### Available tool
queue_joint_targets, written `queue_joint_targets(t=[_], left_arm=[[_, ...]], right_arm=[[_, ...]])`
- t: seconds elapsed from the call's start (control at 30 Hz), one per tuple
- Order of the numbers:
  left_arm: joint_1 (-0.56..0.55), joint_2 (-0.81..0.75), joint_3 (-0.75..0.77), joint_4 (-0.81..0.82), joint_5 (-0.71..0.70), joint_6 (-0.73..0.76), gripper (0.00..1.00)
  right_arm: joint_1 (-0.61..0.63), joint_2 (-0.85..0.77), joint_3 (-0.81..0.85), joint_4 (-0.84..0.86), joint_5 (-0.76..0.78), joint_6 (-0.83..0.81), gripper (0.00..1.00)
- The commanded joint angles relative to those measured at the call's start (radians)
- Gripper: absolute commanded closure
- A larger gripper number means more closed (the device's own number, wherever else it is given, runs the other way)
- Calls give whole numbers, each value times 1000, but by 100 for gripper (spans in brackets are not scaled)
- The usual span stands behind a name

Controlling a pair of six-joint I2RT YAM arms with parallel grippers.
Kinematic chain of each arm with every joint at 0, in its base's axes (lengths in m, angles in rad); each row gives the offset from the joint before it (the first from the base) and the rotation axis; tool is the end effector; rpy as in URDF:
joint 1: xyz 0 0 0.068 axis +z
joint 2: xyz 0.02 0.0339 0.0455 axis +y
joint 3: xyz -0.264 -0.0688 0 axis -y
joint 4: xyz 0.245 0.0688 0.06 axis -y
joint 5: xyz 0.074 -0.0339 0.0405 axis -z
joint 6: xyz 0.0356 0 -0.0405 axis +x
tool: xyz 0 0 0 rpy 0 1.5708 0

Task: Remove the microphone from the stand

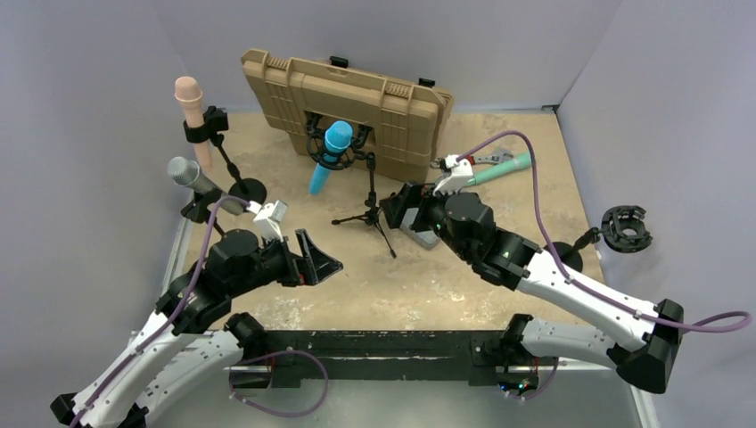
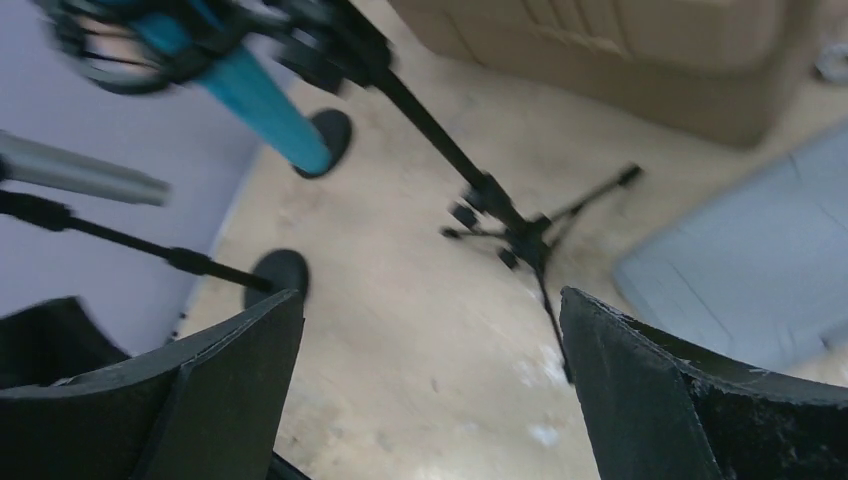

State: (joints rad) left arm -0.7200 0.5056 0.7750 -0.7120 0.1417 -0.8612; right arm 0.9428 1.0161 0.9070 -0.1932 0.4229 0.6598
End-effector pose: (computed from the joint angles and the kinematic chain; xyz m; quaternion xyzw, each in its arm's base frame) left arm 0.0778 -0.0750 0.3176 -0.0217 0.8435 -0.4211 0.3326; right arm 0.1485 0.1797 0.3392 0.0121 0.7972 0.2985 0.5245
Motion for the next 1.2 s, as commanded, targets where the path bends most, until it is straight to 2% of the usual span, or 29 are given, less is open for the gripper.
queue_joint_targets(t=[0.0,0.13,0.33,0.43,0.57,0.7,0.87,1.03,1.17], left_arm=[[7,22,-6,55,12,-36,0],[7,12,-4,59,15,-50,0],[7,-14,0,51,16,-50,0],[7,-21,14,37,21,-49,0],[6,-24,58,-4,31,-34,0],[7,-44,121,-17,48,19,0],[7,-61,199,26,82,113,0],[7,-16,298,26,138,147,0],[7,-7,293,120,232,111,0]], right_arm=[[2,62,107,312,-120,-202,2],[0,182,199,324,-105,-254,4],[-7,276,179,491,-84,-426,12],[-7,319,197,539,-57,-480,19],[-7,374,221,521,63,-500,30],[-9,368,98,684,76,-540,35],[-13,416,-31,973,39,-632,41],[-47,493,-55,1152,21,-608,42],[-53,545,-59,1259,-6,-635,43]])
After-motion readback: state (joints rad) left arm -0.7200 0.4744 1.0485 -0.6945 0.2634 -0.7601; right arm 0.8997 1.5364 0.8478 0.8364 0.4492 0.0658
